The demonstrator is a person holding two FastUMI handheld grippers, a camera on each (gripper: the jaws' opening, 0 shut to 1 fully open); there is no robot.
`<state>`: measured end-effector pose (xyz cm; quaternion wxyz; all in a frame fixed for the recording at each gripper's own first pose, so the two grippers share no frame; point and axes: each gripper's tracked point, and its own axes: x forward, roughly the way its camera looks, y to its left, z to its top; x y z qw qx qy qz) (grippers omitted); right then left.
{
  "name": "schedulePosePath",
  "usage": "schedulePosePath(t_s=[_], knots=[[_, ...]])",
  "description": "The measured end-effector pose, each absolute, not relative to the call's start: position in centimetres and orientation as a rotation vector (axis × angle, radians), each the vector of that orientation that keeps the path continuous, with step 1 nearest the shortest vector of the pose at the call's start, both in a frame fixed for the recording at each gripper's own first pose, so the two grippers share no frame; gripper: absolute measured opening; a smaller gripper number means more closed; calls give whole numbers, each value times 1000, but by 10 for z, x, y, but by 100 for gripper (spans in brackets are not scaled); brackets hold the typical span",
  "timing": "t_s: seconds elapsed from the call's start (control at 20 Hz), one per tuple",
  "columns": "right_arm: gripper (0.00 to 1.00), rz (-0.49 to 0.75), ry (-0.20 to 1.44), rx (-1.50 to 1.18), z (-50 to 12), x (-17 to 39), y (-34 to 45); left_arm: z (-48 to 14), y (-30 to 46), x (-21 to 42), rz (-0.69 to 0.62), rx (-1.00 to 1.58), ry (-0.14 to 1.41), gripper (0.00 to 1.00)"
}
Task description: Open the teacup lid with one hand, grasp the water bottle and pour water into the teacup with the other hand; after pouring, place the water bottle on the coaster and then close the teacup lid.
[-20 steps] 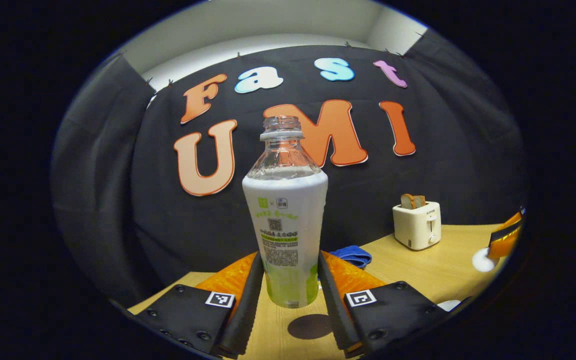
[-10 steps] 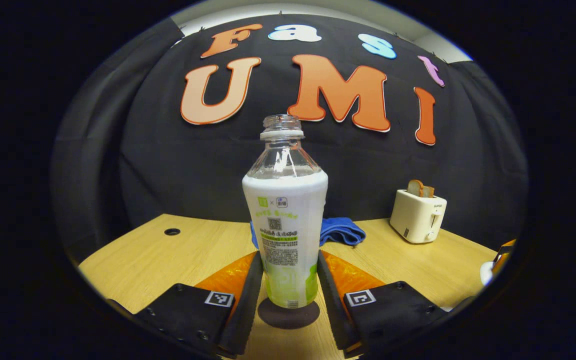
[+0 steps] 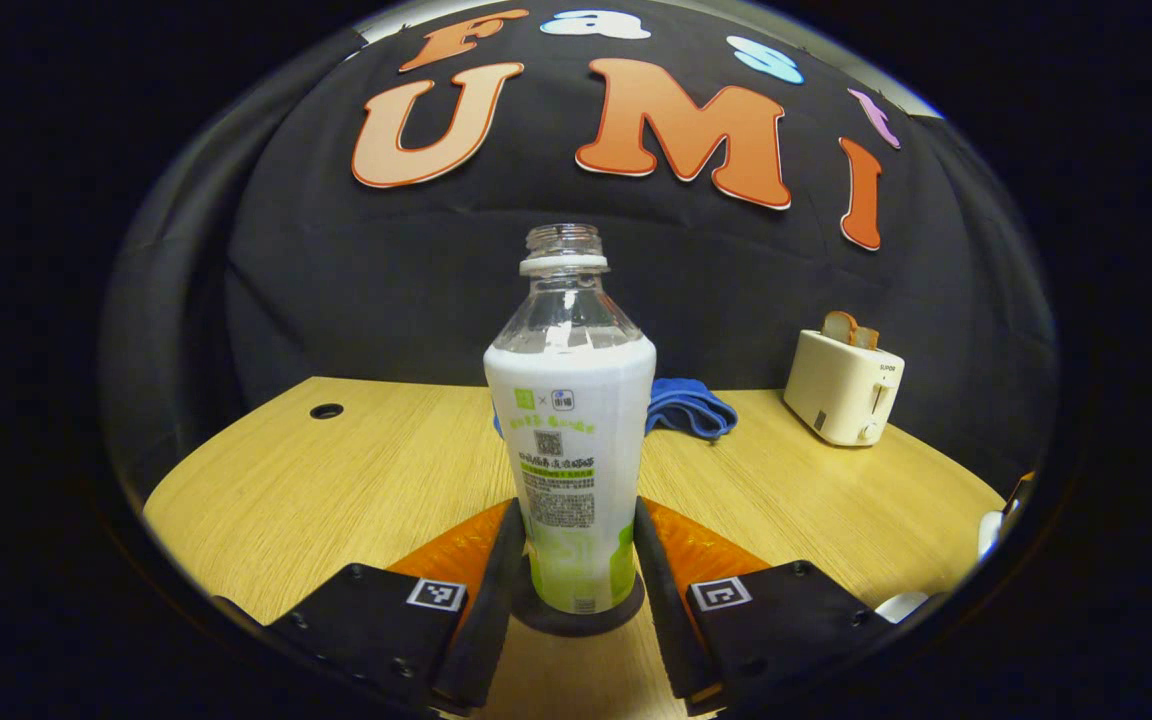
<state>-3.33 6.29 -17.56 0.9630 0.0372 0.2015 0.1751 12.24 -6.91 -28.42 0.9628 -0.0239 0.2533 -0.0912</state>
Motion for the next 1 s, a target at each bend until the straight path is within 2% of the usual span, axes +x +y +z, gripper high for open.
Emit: schedulePosePath(t_s=[0.2, 0.3, 0.35, 0.45, 0.6, 1.0], knots=[[22, 364, 414, 74, -179, -35, 68, -291, -75, 120, -196, -22, 523, 67], [22, 369, 418, 74, -180, -35, 70, -289, -75, 119, -204, -10, 511, 69], [22, 368, 419, 75, -180, -34, 71, -289, -76, 117, -207, -8, 511, 73], [22, 372, 420, 75, -179, -35, 73, -289, -75, 116, -201, 10, 512, 73], [22, 382, 422, 76, -182, -37, 78, -286, -73, 111, -193, 31, 504, 89], [22, 399, 458, 56, -207, -41, 92, -263, -58, 90, -150, 34, 451, 97]])
